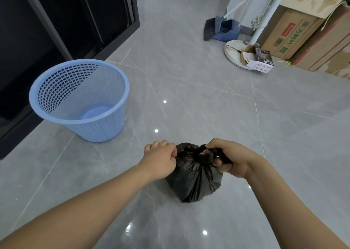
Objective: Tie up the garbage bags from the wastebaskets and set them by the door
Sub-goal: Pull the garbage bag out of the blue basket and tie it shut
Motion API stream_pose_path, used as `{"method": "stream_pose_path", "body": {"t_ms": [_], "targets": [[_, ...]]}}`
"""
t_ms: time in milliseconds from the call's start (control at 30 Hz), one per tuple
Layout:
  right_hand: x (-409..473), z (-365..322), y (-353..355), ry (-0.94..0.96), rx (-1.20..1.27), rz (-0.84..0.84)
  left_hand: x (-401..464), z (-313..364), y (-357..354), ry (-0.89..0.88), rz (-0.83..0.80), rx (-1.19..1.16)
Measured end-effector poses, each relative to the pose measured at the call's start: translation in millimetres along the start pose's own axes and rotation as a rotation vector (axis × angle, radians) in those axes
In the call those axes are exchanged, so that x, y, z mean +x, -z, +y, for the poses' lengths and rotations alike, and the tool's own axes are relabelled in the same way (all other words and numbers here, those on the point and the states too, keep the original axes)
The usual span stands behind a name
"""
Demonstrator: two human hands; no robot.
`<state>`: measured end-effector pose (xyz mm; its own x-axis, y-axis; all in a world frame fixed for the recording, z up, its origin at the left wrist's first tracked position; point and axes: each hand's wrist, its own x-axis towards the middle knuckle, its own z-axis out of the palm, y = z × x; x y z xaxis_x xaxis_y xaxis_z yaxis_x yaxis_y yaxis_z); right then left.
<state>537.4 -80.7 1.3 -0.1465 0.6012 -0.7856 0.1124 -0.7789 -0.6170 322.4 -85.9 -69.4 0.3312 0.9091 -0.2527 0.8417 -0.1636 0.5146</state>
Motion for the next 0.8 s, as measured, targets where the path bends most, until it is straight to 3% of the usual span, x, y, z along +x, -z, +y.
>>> {"method": "stream_pose_path", "body": {"t_ms": [100, 233, 367, 533, 667, 800], "targets": [[3.8, 5.3, 5.8, 0.001, 0.33, -0.113, -2.8, -2.0, 8.5, 0.01, 0.048, -0.067], [8.4, 12.5, 15.3, -0.004, 0.544, -0.081, 0.6, -1.8, 19.5, 0.089, 0.07, -0.153], [7.7, 14.3, 14.6, 0.015, 0.548, -0.056, 1.9, 7.7, 25.7, 0.099, 0.04, -0.253], [8.1, 12.6, 6.5, 0.062, 0.485, 0.041, 1.6, 23.2, 27.7, 0.157, -0.186, -0.75], [9.8, 12.9, 1.6, 0.091, 0.399, 0.086, -1.8, 31.8, 27.6, 0.188, -0.321, -0.848], [4.6, 12.0, -8.4, 0.15, 0.056, 0.151, -2.1, 29.4, 19.0, 0.14, -0.324, -0.722]]}}
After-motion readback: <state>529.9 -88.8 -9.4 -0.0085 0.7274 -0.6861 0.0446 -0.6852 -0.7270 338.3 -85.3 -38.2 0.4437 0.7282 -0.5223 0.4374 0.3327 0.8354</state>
